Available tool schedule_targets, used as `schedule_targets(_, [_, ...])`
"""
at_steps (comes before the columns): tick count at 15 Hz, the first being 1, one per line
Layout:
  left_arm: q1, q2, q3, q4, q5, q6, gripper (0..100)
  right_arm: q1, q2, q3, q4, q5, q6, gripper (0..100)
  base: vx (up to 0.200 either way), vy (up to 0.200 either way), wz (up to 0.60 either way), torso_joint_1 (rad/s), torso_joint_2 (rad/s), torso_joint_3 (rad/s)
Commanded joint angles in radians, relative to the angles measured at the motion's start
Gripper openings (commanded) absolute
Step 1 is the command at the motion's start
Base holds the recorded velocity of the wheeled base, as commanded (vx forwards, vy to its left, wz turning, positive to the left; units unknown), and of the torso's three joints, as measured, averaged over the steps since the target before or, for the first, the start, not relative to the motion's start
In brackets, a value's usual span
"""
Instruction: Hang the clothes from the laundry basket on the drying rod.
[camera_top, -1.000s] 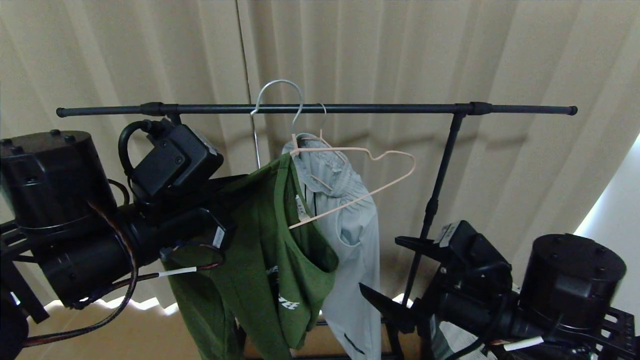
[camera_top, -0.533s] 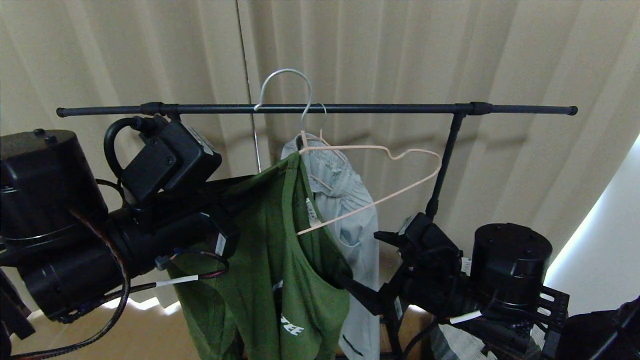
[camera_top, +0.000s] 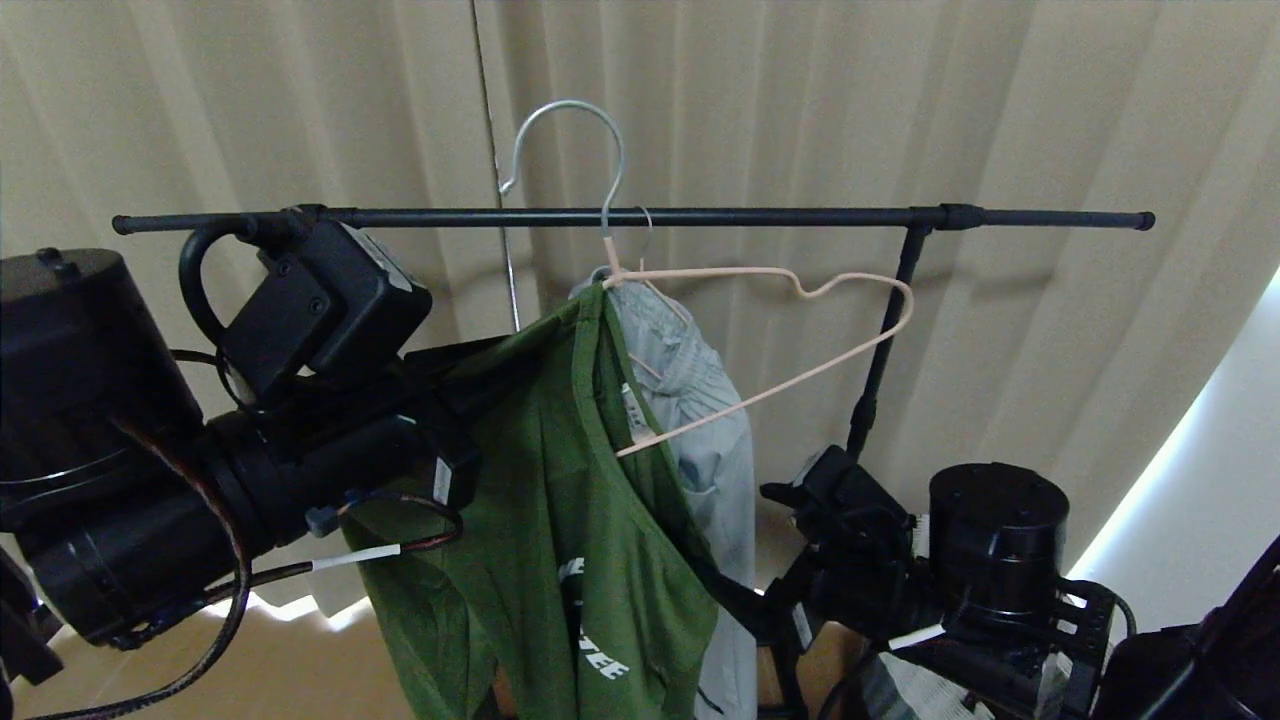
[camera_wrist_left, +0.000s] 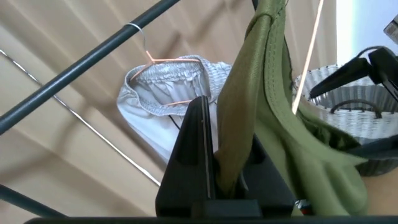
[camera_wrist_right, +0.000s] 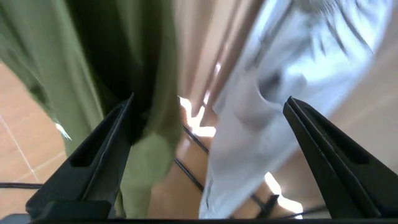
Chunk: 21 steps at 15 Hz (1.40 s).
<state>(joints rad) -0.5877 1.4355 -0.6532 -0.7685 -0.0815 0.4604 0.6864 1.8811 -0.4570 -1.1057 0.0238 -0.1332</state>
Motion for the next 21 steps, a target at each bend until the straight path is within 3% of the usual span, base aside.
schedule_targets(1, [0.002,-0.01,0.003,0.0,0.002,-0.014,0,-0.038,-0.002,0.032,-0.029,-0.002,0.0,100,0.0,0.0,0.0,0.0,0.0,0.0])
schedule_targets(3, [0.011,-0.012,0.026,0.0,0.002,-0.023,0,-0.113,-0.003,0.087,-0.118,-0.005,-0.006,100,0.0,0.0,0.0,0.0,0.0,0.0])
schedule_targets(6, [0.046,-0.01,0.066,0.0,0.009,-0.022,0,-0.211,-0.026,0.109,-0.128,-0.004,-0.003,100,0.0,0.0,0.0,0.0,0.0,0.0])
schedule_targets(9, [0.062,-0.007,0.122,0.005,0.081,-0.011,0,-0.292,-0.074,0.08,-0.141,-0.004,-0.006,100,0.0,0.0,0.0,0.0,0.0,0.0])
schedule_targets(13, [0.072,0.011,0.202,0.005,0.111,0.06,0,-0.318,-0.085,0.02,-0.146,0.001,-0.003,100,0.0,0.0,0.0,0.0,0.0,0.0])
schedule_targets(21, [0.177,0.091,0.211,0.0,0.144,0.063,0,-0.318,-0.143,0.018,-0.14,0.005,-0.005,100,0.0,0.0,0.0,0.0,0.0,0.0])
